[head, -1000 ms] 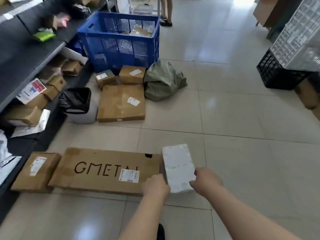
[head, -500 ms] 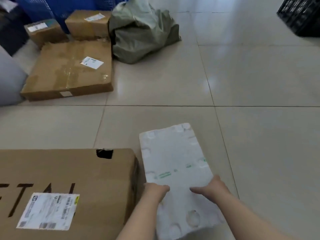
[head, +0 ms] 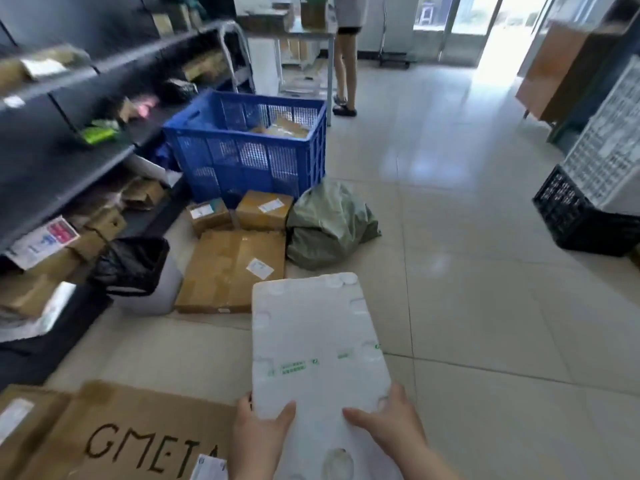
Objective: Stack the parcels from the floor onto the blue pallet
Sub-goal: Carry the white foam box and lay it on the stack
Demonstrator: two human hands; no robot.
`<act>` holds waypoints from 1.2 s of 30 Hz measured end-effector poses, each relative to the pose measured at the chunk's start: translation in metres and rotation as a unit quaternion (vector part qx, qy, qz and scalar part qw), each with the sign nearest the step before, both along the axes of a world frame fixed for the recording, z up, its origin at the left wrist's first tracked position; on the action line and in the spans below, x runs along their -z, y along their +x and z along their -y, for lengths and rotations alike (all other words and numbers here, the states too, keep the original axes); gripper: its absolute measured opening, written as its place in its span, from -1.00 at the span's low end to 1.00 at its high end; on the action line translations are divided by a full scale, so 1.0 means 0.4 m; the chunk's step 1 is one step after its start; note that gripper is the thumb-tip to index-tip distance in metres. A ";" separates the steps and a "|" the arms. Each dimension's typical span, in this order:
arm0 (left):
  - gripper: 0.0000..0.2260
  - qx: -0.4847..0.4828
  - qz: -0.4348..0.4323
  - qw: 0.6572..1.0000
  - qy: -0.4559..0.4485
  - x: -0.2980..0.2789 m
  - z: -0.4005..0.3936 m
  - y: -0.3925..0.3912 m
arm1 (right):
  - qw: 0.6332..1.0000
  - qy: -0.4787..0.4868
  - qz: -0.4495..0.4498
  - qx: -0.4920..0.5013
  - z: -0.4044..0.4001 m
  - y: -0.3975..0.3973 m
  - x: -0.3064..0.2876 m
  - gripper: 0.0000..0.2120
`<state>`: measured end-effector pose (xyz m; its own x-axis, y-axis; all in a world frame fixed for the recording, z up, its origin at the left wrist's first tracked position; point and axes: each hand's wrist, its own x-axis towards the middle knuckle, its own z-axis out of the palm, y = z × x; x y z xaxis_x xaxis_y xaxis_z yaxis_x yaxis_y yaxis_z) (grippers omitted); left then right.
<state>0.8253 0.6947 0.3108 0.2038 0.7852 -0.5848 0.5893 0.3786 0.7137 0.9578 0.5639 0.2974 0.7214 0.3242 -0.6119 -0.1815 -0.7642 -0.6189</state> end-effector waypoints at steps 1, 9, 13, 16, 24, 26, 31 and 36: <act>-0.44 -0.029 0.000 1.000 0.012 -0.125 -0.010 -0.029 | 1.000 0.010 0.013 -0.023 -0.023 -0.009 -0.124 -0.15; -0.53 -0.236 0.033 0.960 0.149 -0.712 0.053 -0.259 | 0.968 0.126 0.050 -0.212 -0.141 -0.150 -0.734 -0.22; -0.51 -0.345 0.039 0.915 0.206 -0.813 0.155 -0.435 | 0.921 0.155 0.087 -0.346 -0.148 -0.292 -0.856 -0.22; -0.53 -0.415 0.006 0.877 0.241 -0.864 0.259 -0.614 | 0.876 0.184 0.055 -0.443 -0.131 -0.465 -0.896 -0.19; -0.62 -0.605 -0.045 0.751 0.262 -0.901 0.655 -1.094 | 0.742 0.209 -0.030 -0.636 0.055 -1.028 -0.929 -0.18; -0.59 -0.639 -0.048 0.723 0.260 -0.899 0.770 -1.200 | 0.716 0.204 -0.045 -0.667 0.127 -1.167 -0.928 -0.19; -0.46 -0.685 -0.058 0.690 0.225 -0.889 1.056 -1.458 | 0.641 0.192 -0.086 -0.738 0.328 -1.497 -0.894 -0.24; -0.41 -0.727 -0.076 0.651 0.204 -0.851 1.301 -1.692 | 0.580 0.166 -0.131 -0.786 0.522 -1.788 -0.842 -0.18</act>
